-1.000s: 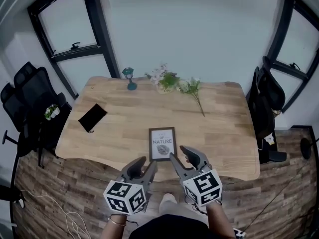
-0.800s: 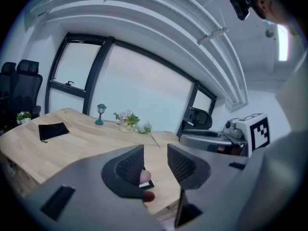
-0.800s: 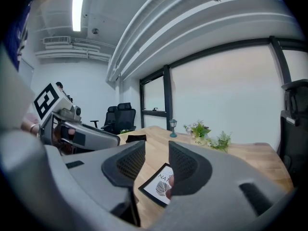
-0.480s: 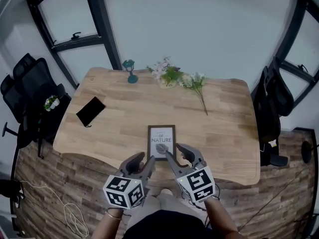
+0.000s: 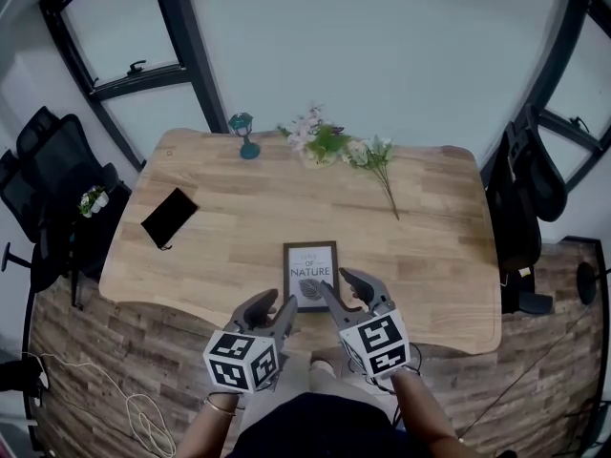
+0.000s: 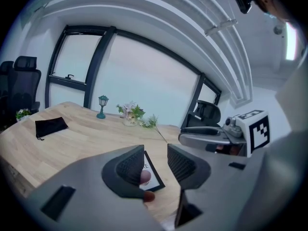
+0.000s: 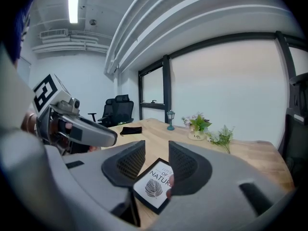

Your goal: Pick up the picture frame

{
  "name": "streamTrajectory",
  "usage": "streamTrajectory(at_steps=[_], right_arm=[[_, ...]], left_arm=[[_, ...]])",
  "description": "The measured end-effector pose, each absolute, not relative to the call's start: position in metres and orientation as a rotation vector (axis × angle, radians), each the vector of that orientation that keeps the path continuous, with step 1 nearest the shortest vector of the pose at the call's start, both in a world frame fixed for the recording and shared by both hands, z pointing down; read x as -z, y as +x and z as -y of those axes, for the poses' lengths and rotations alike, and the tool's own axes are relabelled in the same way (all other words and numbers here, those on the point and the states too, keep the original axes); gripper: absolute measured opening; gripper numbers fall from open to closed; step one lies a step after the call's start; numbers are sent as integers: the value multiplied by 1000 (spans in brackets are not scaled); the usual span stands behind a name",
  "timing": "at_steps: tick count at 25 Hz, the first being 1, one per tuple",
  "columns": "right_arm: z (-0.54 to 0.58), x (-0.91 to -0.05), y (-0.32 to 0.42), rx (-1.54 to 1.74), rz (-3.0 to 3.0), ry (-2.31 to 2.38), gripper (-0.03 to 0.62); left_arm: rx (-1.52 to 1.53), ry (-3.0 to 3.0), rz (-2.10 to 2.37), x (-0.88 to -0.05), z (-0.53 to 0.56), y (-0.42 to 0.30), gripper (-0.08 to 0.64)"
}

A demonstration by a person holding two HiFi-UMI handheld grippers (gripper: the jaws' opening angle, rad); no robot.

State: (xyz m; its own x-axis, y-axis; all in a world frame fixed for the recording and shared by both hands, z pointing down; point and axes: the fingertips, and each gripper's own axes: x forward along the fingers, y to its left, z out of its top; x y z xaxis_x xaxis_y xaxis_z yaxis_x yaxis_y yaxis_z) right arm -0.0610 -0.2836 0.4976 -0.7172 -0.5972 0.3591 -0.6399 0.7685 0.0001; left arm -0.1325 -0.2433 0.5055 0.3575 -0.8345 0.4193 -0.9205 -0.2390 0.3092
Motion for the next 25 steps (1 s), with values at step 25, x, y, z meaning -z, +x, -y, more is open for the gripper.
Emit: streamTrajectory(at_steps=[25], right_arm=[[348,-579,-81,-314,2417,1004,127]], left_arm=[[-363,2046,1299,-589,313,-158,143]])
